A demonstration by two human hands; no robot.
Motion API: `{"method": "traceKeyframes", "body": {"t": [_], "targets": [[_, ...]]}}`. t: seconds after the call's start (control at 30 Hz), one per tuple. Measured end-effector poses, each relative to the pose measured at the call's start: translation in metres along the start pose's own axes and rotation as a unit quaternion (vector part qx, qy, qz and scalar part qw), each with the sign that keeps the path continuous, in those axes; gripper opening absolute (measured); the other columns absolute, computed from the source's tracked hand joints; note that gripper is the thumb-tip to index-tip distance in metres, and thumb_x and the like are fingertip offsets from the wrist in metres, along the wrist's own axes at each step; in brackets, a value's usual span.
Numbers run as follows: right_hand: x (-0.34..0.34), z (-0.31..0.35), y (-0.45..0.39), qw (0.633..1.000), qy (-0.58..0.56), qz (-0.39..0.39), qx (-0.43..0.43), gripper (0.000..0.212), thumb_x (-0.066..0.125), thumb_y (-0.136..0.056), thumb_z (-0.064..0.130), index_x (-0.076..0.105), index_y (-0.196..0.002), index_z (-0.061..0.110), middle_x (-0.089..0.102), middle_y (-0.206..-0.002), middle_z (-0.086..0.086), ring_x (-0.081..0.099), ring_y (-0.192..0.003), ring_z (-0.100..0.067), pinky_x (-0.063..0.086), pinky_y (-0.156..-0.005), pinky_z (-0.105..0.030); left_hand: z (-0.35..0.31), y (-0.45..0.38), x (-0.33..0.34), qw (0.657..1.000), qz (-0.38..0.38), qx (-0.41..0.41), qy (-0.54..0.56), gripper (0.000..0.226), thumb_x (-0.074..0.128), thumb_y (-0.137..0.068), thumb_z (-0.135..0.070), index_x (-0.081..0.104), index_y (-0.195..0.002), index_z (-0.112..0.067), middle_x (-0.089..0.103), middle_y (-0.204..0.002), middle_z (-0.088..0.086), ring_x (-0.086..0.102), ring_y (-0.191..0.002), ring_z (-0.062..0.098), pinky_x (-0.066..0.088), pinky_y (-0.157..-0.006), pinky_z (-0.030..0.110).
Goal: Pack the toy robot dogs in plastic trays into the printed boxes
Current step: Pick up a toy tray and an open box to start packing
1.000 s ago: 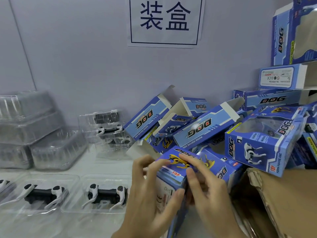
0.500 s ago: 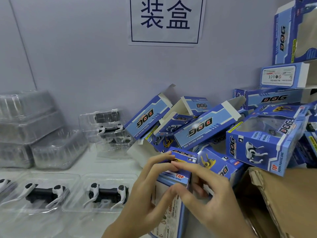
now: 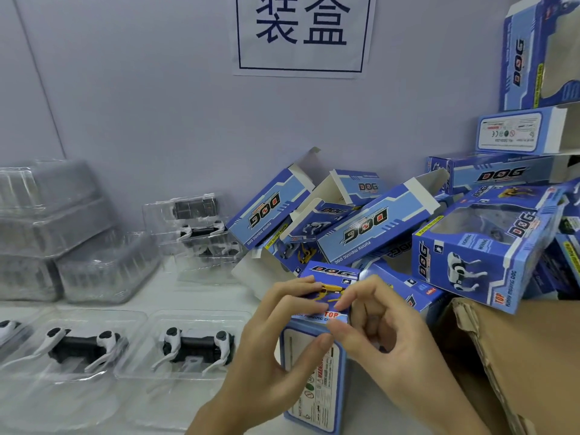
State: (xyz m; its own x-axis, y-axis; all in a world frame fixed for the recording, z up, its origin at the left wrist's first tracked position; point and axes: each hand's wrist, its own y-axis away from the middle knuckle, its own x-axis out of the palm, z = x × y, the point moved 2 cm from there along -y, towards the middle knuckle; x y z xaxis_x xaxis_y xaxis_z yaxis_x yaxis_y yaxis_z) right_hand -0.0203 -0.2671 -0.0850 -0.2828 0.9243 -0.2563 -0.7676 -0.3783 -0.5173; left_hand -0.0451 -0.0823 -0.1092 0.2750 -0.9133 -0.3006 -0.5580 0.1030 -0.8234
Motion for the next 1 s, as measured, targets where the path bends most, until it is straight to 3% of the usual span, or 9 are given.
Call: {"method": "traceKeyframes", "body": {"t": [0.1, 0.2, 0.3, 0.4, 0.53, 0.6, 0.77, 0.87, 1.0], "targets": [[-0.004, -0.001, 0.002, 0.999, -0.029, 0.024, 0.013, 0.045, 0.076, -0.086, 0.06, 0.067, -0.108, 0.022, 0.054, -0.069, -0.008, 0.05, -0.059, -0.018, 0.042, -0.055, -0.02, 0.001, 0.0, 0.001, 1.0, -0.007, 0.01, -0.006, 0.018, 0.072, -0.097, -0.017, 0.069, -0.112, -0.008, 0.062, -0.135, 0.001, 0.058, -0.136, 0.028, 0.049, -0.107, 0.037], [-0.011, -0.001, 0.002, 0.997, -0.061, 0.036, 0.027, 0.045, 0.081, -0.082, 0.057, 0.072, -0.103, 0.019, 0.059, -0.073, -0.017, 0.056, -0.065, -0.035, 0.046, -0.055, -0.025, 0.003, 0.0, 0.001, 1.0, -0.001, 0.0, 0.001, 0.016, 0.07, -0.098, -0.019, 0.07, -0.11, -0.008, 0.062, -0.134, 0.003, 0.057, -0.138, 0.028, 0.05, -0.106, 0.038], [-0.016, -0.002, 0.002, 0.996, -0.06, 0.056, 0.044, 0.044, 0.089, -0.075, 0.053, 0.074, -0.1, 0.021, 0.059, -0.068, -0.015, 0.059, -0.059, -0.023, 0.052, -0.055, -0.03, 0.002, 0.0, 0.001, 1.0, 0.008, -0.004, 0.01, 0.019, 0.067, -0.102, -0.026, 0.071, -0.113, -0.011, 0.061, -0.136, 0.002, 0.055, -0.139, 0.028, 0.05, -0.106, 0.04], [-0.015, -0.003, 0.0, 0.994, -0.08, 0.052, 0.062, 0.043, 0.092, -0.072, 0.049, 0.076, -0.099, 0.019, 0.064, -0.069, -0.014, 0.064, -0.054, -0.025, 0.054, -0.054, -0.031, 0.003, -0.001, 0.0, 0.999, 0.02, -0.02, 0.017, 0.02, 0.066, -0.103, -0.027, 0.071, -0.116, -0.013, 0.061, -0.138, 0.003, 0.053, -0.142, 0.028, 0.05, -0.107, 0.044], [-0.019, -0.003, -0.002, 0.993, -0.085, 0.052, 0.055, 0.025, 0.074, -0.094, 0.036, 0.077, -0.115, 0.023, 0.068, -0.072, -0.016, 0.064, -0.05, -0.027, 0.054, -0.052, -0.035, 0.005, -0.002, -0.007, 0.997, 0.042, -0.045, 0.04, 0.02, 0.064, -0.102, -0.022, 0.068, -0.122, -0.02, 0.059, -0.141, 0.005, 0.047, -0.146, 0.03, 0.049, -0.106, 0.056], [-0.021, -0.007, -0.004, 0.996, -0.058, 0.038, 0.061, 0.026, 0.069, -0.095, 0.026, 0.074, -0.12, 0.028, 0.066, -0.069, -0.015, 0.061, -0.047, -0.027, 0.052, -0.049, -0.035, 0.003, -0.003, -0.01, 0.997, 0.05, -0.043, 0.044, 0.021, 0.062, -0.102, -0.022, 0.069, -0.122, -0.022, 0.056, -0.144, 0.007, 0.046, -0.148, 0.03, 0.048, -0.107, 0.056], [-0.01, -0.016, -0.007, 0.995, -0.079, 0.009, 0.061, 0.019, 0.072, -0.09, 0.023, 0.073, -0.109, 0.025, 0.064, -0.066, -0.017, 0.057, -0.039, -0.031, 0.046, -0.04, -0.031, -0.009, -0.005, -0.002, 1.0, -0.016, 0.002, -0.008, 0.018, 0.073, -0.096, -0.037, 0.071, -0.105, -0.021, 0.057, -0.143, 0.008, 0.05, -0.144, 0.032, 0.044, -0.112, 0.037], [-0.01, -0.019, -0.007, 0.996, -0.078, -0.017, 0.049, 0.012, 0.072, -0.09, 0.024, 0.075, -0.102, 0.021, 0.064, -0.066, -0.017, 0.056, -0.037, -0.031, 0.044, -0.037, -0.03, -0.011, -0.003, 0.009, 0.993, -0.049, 0.072, -0.079, 0.013, 0.076, -0.094, -0.023, 0.07, -0.101, -0.013, 0.065, -0.128, 0.008, 0.059, -0.129, 0.037, 0.049, -0.104, 0.042], [-0.009, -0.022, -0.007, 0.996, -0.083, -0.016, 0.036, 0.015, 0.072, -0.093, 0.03, 0.073, -0.105, 0.02, 0.063, -0.066, -0.016, 0.057, -0.038, -0.031, 0.046, -0.04, -0.032, -0.012, -0.003, 0.014, 0.976, -0.065, 0.128, -0.164, 0.013, 0.07, -0.096, -0.012, 0.071, -0.086, -0.003, 0.069, -0.124, 0.007, 0.058, -0.125, 0.036, 0.049, -0.097, 0.039]]}}
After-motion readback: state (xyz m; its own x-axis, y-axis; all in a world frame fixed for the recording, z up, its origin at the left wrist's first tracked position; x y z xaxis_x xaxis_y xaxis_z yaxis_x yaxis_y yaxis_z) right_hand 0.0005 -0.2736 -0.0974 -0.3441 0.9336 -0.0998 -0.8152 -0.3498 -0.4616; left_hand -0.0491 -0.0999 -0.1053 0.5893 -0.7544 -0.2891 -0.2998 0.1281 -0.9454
